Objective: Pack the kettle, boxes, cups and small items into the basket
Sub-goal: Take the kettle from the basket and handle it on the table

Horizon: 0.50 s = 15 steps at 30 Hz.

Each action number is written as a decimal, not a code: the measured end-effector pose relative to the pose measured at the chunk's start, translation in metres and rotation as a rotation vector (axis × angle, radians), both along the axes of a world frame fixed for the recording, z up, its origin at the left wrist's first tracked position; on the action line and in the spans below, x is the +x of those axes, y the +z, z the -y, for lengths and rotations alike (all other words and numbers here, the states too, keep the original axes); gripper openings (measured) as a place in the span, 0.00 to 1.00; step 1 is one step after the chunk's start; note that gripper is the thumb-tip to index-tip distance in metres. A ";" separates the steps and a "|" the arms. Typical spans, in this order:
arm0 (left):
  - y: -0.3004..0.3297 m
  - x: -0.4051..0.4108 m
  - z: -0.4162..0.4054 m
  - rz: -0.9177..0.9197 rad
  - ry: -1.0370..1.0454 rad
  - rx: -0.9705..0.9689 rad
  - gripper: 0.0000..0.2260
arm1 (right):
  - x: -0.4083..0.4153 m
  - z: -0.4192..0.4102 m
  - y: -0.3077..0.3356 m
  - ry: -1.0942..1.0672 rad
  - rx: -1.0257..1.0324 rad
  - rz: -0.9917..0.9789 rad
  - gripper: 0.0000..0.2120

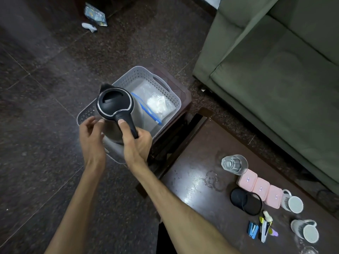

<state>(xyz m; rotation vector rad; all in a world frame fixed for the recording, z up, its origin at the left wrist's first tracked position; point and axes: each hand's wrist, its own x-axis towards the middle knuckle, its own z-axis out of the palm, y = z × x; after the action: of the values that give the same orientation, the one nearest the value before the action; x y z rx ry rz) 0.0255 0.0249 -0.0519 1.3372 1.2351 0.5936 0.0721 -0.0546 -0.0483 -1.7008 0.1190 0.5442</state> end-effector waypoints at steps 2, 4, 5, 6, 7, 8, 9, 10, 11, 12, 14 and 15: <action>0.007 0.003 -0.001 0.021 0.005 0.063 0.21 | 0.006 0.005 0.010 0.033 0.008 0.016 0.30; 0.016 0.006 0.002 0.059 0.013 0.103 0.19 | 0.011 0.013 0.024 0.056 0.011 0.034 0.28; 0.023 0.010 0.002 0.086 0.025 0.125 0.17 | 0.013 0.018 0.033 0.058 0.020 0.040 0.29; 0.027 0.013 0.002 0.124 0.026 0.144 0.16 | 0.015 0.023 0.041 0.051 0.036 0.051 0.30; 0.032 0.017 0.000 0.138 -0.002 0.149 0.16 | 0.017 0.028 0.050 0.037 0.054 0.066 0.30; 0.035 0.027 0.001 0.122 -0.039 0.137 0.17 | 0.020 0.036 0.058 0.015 0.074 0.077 0.31; 0.036 0.038 -0.002 0.097 -0.070 0.134 0.17 | 0.022 0.042 0.065 -0.002 0.095 0.080 0.31; 0.038 0.047 -0.004 0.101 -0.071 0.093 0.15 | 0.022 0.046 0.073 -0.016 0.121 0.079 0.32; 0.041 0.058 -0.002 0.117 -0.051 0.032 0.15 | 0.025 0.054 0.080 -0.036 0.152 0.073 0.31; 0.047 0.067 0.003 0.115 -0.040 0.015 0.16 | 0.027 0.062 0.087 -0.054 0.184 0.065 0.31; 0.068 0.076 0.033 0.170 -0.081 0.085 0.17 | 0.036 0.083 0.100 -0.088 0.239 0.041 0.30; 0.079 0.080 0.051 0.224 -0.117 0.111 0.17 | 0.040 0.094 0.105 -0.108 0.255 0.033 0.29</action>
<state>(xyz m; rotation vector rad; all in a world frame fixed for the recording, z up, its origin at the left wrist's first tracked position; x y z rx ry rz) 0.1057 -0.0256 0.0274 1.3840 0.9474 0.7162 0.1123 -0.1484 0.0563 -1.4454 0.1122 0.4305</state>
